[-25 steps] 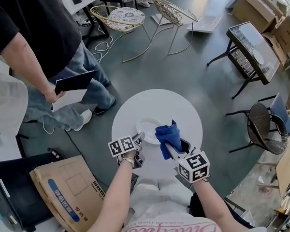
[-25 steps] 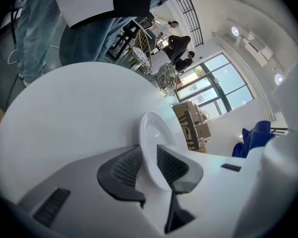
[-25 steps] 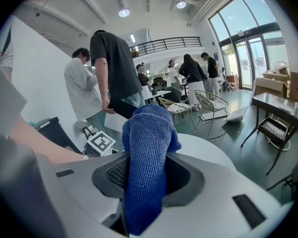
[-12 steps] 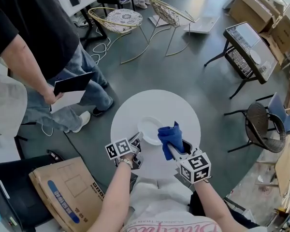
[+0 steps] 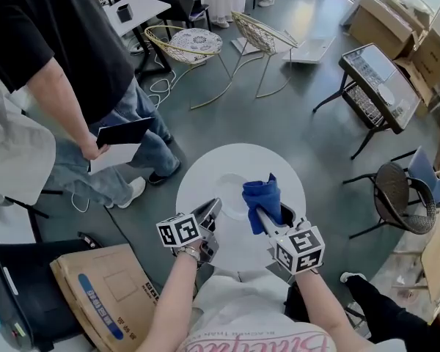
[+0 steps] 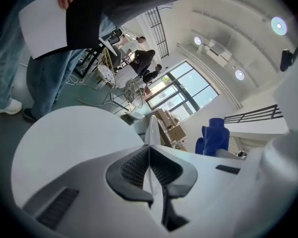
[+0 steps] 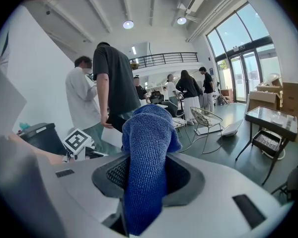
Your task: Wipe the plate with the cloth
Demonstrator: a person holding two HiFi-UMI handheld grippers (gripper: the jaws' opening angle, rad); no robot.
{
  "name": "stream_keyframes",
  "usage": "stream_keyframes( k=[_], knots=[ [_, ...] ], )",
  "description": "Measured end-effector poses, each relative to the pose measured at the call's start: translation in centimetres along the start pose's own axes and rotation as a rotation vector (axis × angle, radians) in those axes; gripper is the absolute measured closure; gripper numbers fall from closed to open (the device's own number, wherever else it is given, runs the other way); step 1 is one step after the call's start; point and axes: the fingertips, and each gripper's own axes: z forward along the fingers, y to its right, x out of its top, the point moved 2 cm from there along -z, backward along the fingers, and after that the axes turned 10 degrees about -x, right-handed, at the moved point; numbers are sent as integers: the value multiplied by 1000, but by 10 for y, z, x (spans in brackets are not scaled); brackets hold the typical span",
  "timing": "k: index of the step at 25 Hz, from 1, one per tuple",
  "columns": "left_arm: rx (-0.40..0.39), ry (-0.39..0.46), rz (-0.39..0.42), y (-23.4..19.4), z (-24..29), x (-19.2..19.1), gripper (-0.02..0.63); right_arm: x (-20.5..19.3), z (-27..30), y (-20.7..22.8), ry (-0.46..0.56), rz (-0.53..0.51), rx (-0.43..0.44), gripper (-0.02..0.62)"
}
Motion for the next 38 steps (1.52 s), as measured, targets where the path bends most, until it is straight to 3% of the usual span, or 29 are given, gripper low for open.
stream_keyframes(
  k=[8,22,30,35,38],
  knots=[
    [-54,14,155,82,-20,34,592,67,-21,-31,177,-57,54,445],
    [-70,58,543,182,-32,55,592,118,-38,-75,326,-203,123,445],
    [-118,104,585,202,-48,58,593,124,-41,-41,338,-245,-55,445],
    [-115,111,585,206,-50,61,592,114,-44,-1,295,-136,-111,443],
    [-94,119,601,207,-50,64,592,115,-60,6,339,-50,-95,443]
  ],
)
